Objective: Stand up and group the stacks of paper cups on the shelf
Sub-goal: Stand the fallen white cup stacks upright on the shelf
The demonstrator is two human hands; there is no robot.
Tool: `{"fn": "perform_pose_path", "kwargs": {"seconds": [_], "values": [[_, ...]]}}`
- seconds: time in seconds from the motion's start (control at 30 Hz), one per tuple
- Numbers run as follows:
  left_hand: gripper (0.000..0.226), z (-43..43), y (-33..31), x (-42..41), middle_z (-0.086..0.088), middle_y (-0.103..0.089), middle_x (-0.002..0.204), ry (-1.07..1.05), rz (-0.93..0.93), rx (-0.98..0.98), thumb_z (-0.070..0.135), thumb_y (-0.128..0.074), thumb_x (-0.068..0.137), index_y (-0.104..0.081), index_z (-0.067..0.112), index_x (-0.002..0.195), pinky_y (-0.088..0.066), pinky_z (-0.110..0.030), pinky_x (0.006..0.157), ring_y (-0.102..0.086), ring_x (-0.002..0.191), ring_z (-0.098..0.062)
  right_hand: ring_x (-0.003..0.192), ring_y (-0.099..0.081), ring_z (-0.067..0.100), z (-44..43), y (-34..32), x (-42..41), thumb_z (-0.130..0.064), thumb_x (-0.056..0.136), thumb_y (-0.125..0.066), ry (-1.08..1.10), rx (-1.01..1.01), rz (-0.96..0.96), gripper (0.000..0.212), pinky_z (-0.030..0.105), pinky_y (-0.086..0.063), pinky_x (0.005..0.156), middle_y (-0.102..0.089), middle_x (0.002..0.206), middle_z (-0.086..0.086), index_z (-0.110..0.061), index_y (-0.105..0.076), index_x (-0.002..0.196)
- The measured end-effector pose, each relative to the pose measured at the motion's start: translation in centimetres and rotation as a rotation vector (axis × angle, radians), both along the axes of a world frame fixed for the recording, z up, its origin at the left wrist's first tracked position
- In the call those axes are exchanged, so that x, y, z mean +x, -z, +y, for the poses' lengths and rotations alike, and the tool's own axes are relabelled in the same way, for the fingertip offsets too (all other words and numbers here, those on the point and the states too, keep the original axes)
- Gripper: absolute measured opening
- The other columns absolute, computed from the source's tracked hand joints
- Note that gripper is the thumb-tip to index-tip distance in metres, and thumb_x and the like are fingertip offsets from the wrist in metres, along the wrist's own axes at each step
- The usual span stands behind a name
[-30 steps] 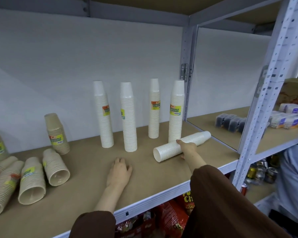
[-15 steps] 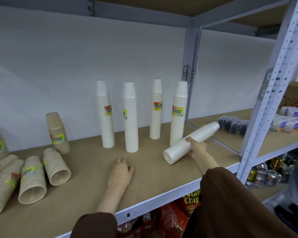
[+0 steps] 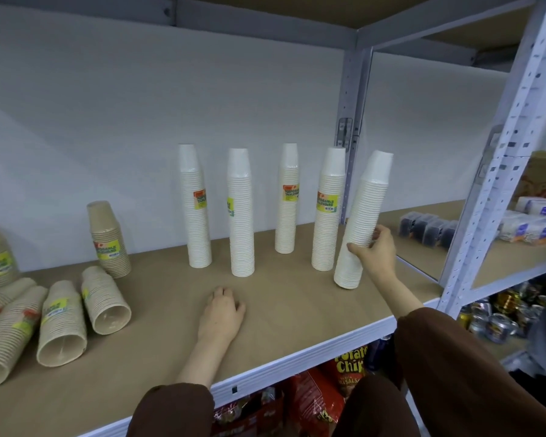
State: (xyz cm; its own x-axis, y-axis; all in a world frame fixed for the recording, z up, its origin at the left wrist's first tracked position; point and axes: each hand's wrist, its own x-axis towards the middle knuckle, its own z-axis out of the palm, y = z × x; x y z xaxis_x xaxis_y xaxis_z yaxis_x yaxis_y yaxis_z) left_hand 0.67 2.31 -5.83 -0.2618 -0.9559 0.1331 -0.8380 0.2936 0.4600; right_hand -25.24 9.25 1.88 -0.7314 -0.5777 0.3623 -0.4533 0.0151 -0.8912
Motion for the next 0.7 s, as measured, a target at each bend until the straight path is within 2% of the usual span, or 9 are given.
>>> {"fn": "perform_pose_path", "kwargs": {"seconds": [0.1, 0.27, 0.53, 0.7], "values": [[0.031, 0.1, 0.0, 0.0, -0.016, -0.047, 0.126, -0.001, -0.007, -0.008, 0.023, -0.040, 0.093, -0.050, -0.001, 0.112, -0.038, -0.037, 0.097, -0.044, 0.118, -0.029, 0.110, -0.051, 0.030, -0.2, 0.2, 0.6, -0.004, 0.070, -0.071, -0.039, 0.036, 0.067, 0.059, 0.036, -0.044, 0.087, -0.049, 0.124, 0.018, 0.000, -0.043, 0.121], [0.031, 0.1, 0.0, 0.1, -0.016, -0.048, 0.126, 0.001, -0.005, -0.007, 0.023, -0.040, 0.093, -0.050, -0.001, 0.111, -0.038, -0.037, 0.097, -0.044, 0.119, -0.029, 0.106, -0.054, 0.031, -0.3, 0.9, 0.9, -0.010, 0.066, -0.072, -0.019, 0.044, 0.074, 0.060, 0.049, -0.048, 0.090, -0.051, 0.120, 0.017, -0.002, -0.046, 0.119], [0.033, 0.2, -0.2, 0.1, -0.015, -0.046, 0.128, 0.004, 0.004, 0.006, 0.023, -0.040, 0.093, -0.049, 0.000, 0.116, -0.038, -0.036, 0.098, -0.043, 0.121, -0.028, 0.109, -0.055, 0.032, 0.4, 2.8, 1.0, -0.018, 0.069, -0.077, 0.003, 0.139, 0.057, 0.059, 0.043, -0.048, 0.091, -0.056, 0.121, 0.019, 0.000, -0.048, 0.118], [0.033, 0.5, -0.5, 0.1, -0.016, -0.047, 0.128, 0.007, -0.004, -0.002, 0.022, -0.039, 0.093, -0.049, -0.001, 0.116, -0.038, -0.036, 0.098, -0.044, 0.120, -0.029, 0.106, -0.054, 0.035, 1.5, 5.3, 2.3, -0.015, 0.077, -0.069, 0.081, 0.258, 0.014, 0.043, 0.042, -0.043, 0.088, -0.057, 0.116, 0.022, 0.003, -0.050, 0.111]]}}
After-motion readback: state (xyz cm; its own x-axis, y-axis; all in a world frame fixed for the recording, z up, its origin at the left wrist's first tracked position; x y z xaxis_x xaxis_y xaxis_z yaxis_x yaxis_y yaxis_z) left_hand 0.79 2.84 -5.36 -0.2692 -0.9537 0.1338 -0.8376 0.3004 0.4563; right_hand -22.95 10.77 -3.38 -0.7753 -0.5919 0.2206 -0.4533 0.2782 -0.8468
